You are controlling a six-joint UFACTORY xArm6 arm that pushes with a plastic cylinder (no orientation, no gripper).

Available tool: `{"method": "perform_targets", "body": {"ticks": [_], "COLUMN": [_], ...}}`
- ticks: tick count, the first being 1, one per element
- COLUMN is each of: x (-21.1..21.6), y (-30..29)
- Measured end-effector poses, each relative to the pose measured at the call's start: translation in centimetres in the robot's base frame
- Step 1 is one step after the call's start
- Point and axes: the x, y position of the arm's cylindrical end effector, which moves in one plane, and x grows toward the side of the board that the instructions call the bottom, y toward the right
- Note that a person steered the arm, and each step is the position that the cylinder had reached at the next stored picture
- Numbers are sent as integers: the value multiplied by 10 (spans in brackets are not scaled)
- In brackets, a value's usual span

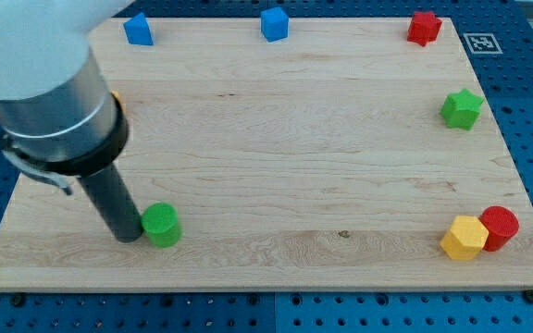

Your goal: Move the green circle diagonally top left of the yellow hexagon

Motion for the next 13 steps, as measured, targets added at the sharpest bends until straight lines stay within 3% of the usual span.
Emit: {"method": "perform_targets", "body": {"ticks": [5, 10, 13], "x": [-17, 43, 32], "y": [160, 169, 222]}}
